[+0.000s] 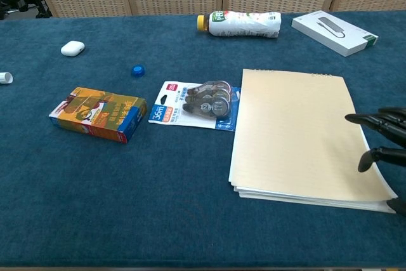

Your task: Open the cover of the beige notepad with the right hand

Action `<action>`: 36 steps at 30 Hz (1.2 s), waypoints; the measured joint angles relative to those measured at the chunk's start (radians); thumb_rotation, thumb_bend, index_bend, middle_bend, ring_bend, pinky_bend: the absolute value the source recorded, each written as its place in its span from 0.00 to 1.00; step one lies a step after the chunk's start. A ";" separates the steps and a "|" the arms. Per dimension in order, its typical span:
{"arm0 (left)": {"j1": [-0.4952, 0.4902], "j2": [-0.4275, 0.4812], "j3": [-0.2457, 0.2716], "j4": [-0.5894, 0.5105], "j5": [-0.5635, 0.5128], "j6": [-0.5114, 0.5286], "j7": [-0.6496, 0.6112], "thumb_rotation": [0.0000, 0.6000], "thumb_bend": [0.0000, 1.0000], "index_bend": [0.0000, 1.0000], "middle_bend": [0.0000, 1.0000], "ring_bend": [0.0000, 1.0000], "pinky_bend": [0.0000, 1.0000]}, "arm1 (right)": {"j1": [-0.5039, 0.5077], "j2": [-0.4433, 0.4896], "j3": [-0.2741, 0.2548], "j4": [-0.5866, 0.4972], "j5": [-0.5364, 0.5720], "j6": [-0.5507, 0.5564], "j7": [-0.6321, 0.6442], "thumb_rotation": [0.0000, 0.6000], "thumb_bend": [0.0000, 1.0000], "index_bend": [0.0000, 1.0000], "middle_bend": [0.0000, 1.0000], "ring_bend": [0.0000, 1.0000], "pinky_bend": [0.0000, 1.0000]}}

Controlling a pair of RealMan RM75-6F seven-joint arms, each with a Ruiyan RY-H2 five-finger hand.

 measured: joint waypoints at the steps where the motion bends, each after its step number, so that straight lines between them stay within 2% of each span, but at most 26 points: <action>1: 0.000 0.000 0.000 0.000 0.000 0.001 0.000 1.00 0.00 0.00 0.00 0.00 0.00 | 0.002 0.000 0.002 -0.002 0.002 -0.001 -0.001 1.00 0.39 0.35 0.00 0.00 0.00; 22: 0.001 0.003 -0.002 0.001 -0.002 0.002 -0.009 1.00 0.00 0.00 0.00 0.00 0.00 | 0.053 -0.029 0.017 -0.030 0.019 -0.078 -0.079 1.00 0.39 0.35 0.00 0.00 0.00; 32: 0.000 0.002 -0.002 0.000 -0.002 -0.002 -0.004 1.00 0.00 0.00 0.00 0.00 0.00 | 0.071 -0.034 0.033 -0.030 0.045 -0.102 -0.091 1.00 0.53 0.36 0.00 0.00 0.00; 36: -0.001 0.002 -0.002 0.000 -0.004 -0.003 -0.004 1.00 0.00 0.00 0.00 0.00 0.00 | 0.076 -0.032 0.036 -0.035 0.051 -0.106 -0.096 1.00 0.59 0.41 0.00 0.00 0.00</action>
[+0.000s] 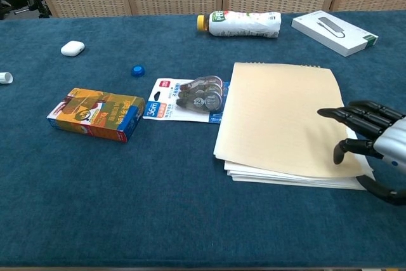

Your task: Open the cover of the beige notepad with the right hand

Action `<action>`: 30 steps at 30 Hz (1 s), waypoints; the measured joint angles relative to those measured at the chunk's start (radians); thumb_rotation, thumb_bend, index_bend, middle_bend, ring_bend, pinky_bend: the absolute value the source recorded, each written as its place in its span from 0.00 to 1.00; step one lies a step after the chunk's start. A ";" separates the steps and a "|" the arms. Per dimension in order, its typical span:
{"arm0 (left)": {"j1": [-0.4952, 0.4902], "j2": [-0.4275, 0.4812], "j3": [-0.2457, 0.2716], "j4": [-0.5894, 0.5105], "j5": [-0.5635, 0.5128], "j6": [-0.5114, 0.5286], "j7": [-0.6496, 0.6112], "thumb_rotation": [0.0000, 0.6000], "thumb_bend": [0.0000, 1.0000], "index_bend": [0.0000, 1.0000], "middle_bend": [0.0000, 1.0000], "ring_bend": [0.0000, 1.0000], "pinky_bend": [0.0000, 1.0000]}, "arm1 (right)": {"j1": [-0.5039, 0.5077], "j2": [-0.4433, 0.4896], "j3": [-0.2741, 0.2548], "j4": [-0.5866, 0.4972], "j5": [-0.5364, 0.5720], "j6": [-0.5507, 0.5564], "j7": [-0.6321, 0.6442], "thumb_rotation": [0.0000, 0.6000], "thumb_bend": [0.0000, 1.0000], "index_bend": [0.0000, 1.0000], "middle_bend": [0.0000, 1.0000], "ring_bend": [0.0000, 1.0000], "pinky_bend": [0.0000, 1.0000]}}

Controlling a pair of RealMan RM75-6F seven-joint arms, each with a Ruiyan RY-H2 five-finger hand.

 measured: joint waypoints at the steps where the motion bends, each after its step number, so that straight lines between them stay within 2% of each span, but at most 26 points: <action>1: 0.000 0.000 0.000 0.000 0.000 -0.001 0.000 1.00 0.00 0.00 0.00 0.00 0.00 | 0.000 0.000 0.000 -0.001 0.001 0.000 -0.001 1.00 0.60 0.41 0.00 0.00 0.00; 4: -0.001 0.000 0.000 0.000 0.000 -0.001 0.000 1.00 0.00 0.00 0.00 0.00 0.00 | 0.002 0.001 0.000 -0.004 0.004 0.000 0.000 1.00 0.64 0.43 0.00 0.00 0.00; 11: 0.000 0.001 0.000 0.000 0.000 -0.001 -0.003 1.00 0.00 0.00 0.00 0.00 0.00 | 0.007 0.001 -0.002 -0.009 0.008 -0.004 0.002 1.00 0.63 0.46 0.00 0.00 0.00; 14: 0.000 0.001 0.000 0.001 0.000 0.000 -0.004 1.00 0.00 0.00 0.00 0.00 0.00 | 0.008 0.000 -0.001 -0.012 0.009 -0.004 0.006 1.00 0.60 0.50 0.00 0.00 0.00; 20: -0.001 0.000 0.000 0.001 0.001 -0.001 -0.002 1.00 0.00 0.00 0.00 0.00 0.00 | 0.011 -0.002 0.006 -0.008 0.020 0.005 0.041 1.00 0.46 0.54 0.00 0.00 0.00; 23: 0.000 0.000 0.000 0.001 0.001 0.000 0.001 1.00 0.00 0.00 0.00 0.00 0.00 | 0.013 -0.002 0.010 -0.003 0.025 0.010 0.052 1.00 0.44 0.55 0.00 0.00 0.00; 25: 0.000 -0.001 0.000 0.000 0.001 0.000 0.002 1.00 0.00 0.00 0.00 0.00 0.00 | 0.014 -0.002 0.011 -0.003 0.027 0.012 0.054 1.00 0.45 0.57 0.00 0.00 0.00; 30: -0.001 -0.001 0.001 -0.001 0.001 0.000 0.003 1.00 0.00 0.00 0.00 0.00 0.00 | 0.015 -0.005 0.014 -0.002 0.032 0.016 0.058 1.00 0.57 0.63 0.01 0.00 0.00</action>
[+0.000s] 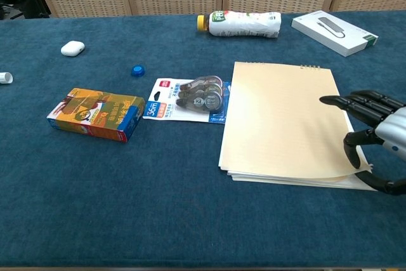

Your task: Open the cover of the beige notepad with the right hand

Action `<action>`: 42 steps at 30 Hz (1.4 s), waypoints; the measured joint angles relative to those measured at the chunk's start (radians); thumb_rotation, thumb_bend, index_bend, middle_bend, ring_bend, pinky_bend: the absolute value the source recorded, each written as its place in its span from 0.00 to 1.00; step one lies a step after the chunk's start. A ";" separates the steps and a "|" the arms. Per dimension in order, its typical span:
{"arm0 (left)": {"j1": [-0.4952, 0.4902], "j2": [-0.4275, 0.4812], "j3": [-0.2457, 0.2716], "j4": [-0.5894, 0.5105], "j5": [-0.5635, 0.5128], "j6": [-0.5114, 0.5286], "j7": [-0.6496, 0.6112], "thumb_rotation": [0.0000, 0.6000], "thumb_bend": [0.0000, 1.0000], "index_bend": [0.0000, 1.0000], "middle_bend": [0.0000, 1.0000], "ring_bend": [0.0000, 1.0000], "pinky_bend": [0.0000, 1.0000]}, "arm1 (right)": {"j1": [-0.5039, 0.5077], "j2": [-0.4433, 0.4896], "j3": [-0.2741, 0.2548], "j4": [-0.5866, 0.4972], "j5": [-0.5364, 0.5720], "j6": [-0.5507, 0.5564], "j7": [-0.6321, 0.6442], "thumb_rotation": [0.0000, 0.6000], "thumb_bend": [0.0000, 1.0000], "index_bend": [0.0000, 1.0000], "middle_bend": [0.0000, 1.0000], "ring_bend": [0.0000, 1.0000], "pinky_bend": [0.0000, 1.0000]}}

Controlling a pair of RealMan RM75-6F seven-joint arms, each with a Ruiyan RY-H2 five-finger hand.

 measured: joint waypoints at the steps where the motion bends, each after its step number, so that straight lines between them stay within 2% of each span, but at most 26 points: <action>1: 0.000 0.000 0.000 0.000 0.000 0.000 0.000 1.00 0.00 0.00 0.00 0.00 0.00 | 0.000 0.000 0.000 0.000 0.001 0.000 0.001 1.00 0.57 0.63 0.01 0.00 0.00; 13: 0.001 0.003 0.000 0.001 0.001 0.001 -0.007 1.00 0.00 0.00 0.00 0.00 0.00 | 0.000 0.016 -0.016 -0.014 -0.011 0.011 0.012 1.00 0.66 0.66 0.02 0.00 0.00; 21: 0.001 0.002 0.001 0.000 0.002 0.001 -0.004 1.00 0.00 0.00 0.00 0.00 0.00 | 0.001 0.061 -0.043 -0.028 -0.053 0.042 0.027 1.00 0.82 0.68 0.03 0.00 0.00; 28: 0.001 0.000 0.002 -0.002 0.002 0.000 0.003 1.00 0.00 0.00 0.00 0.00 0.00 | -0.002 0.098 -0.073 -0.032 -0.098 0.075 0.039 1.00 0.83 0.68 0.05 0.00 0.00; 42: -0.003 -0.005 0.004 -0.006 0.000 -0.006 0.020 1.00 0.00 0.00 0.00 0.00 0.00 | 0.028 0.193 -0.157 -0.008 -0.284 0.137 0.003 1.00 0.83 0.69 0.07 0.00 0.00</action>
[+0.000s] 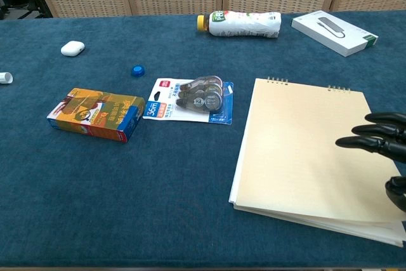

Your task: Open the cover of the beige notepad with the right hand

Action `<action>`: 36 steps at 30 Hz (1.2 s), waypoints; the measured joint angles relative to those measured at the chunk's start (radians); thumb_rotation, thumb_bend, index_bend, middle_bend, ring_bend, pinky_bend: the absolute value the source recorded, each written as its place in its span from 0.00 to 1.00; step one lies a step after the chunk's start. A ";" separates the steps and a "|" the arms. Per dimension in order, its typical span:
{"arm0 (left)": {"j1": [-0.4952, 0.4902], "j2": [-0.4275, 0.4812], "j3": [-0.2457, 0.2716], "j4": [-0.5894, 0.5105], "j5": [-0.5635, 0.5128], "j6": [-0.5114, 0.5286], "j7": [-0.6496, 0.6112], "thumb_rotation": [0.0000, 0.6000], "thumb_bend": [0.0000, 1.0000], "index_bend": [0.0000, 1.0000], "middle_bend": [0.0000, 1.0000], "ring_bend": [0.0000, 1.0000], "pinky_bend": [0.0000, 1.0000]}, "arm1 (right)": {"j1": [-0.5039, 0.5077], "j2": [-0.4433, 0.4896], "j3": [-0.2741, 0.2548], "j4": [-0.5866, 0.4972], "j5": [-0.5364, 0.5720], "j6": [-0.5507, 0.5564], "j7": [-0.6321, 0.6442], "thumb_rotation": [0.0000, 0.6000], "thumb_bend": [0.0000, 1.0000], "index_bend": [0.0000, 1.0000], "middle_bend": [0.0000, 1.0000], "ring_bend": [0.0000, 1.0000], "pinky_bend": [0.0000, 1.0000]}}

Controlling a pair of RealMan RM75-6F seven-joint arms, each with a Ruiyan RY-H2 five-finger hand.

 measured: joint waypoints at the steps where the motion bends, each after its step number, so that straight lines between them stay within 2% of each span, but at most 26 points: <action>1: 0.000 0.000 0.000 0.000 0.000 0.000 0.001 1.00 0.00 0.00 0.00 0.00 0.00 | 0.004 0.005 -0.004 0.003 -0.014 0.003 -0.006 1.00 0.83 0.69 0.07 0.00 0.00; 23: -0.002 -0.010 0.003 -0.006 -0.002 -0.002 0.027 1.00 0.00 0.00 0.00 0.00 0.00 | 0.038 0.093 -0.082 0.087 -0.226 0.105 -0.115 1.00 0.83 0.70 0.08 0.00 0.00; 31: -0.002 -0.011 0.002 -0.007 -0.004 -0.002 0.028 1.00 0.00 0.00 0.00 0.00 0.00 | 0.043 0.095 -0.069 0.065 -0.203 0.097 -0.092 1.00 0.83 0.70 0.08 0.00 0.00; 36: -0.002 -0.008 0.002 -0.006 -0.005 -0.003 0.021 1.00 0.00 0.00 0.00 0.00 0.00 | 0.053 0.109 -0.051 0.004 -0.146 0.076 -0.024 1.00 0.83 0.70 0.08 0.00 0.00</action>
